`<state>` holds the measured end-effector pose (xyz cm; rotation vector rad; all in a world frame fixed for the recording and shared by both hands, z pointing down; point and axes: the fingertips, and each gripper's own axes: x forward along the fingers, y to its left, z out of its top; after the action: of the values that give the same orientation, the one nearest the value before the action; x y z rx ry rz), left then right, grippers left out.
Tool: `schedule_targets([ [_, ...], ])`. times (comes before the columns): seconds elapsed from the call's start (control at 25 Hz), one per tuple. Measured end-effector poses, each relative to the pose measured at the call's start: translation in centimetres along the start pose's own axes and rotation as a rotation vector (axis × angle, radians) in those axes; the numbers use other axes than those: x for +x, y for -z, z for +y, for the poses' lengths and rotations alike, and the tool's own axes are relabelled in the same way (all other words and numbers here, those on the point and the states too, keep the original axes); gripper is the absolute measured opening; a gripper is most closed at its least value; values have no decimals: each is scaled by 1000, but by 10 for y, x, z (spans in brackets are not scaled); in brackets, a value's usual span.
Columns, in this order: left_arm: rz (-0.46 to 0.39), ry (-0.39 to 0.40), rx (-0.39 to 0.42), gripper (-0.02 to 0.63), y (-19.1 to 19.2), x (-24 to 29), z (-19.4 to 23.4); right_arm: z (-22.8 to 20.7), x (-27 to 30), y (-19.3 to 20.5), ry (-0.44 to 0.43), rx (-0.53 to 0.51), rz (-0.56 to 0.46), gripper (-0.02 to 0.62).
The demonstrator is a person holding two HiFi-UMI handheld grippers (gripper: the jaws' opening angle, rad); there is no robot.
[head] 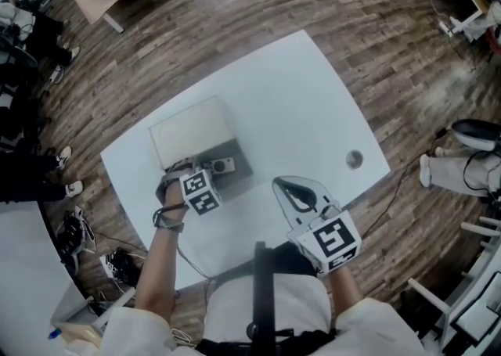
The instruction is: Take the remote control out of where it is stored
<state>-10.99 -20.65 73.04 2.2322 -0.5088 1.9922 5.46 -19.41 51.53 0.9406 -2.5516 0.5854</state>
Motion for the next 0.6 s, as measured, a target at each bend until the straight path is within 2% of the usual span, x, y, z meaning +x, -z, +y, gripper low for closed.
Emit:
schedule_targets([
  [0.6, 80, 58, 51, 201, 0, 15, -8, -11, -3, 3, 22, 17, 4, 0],
])
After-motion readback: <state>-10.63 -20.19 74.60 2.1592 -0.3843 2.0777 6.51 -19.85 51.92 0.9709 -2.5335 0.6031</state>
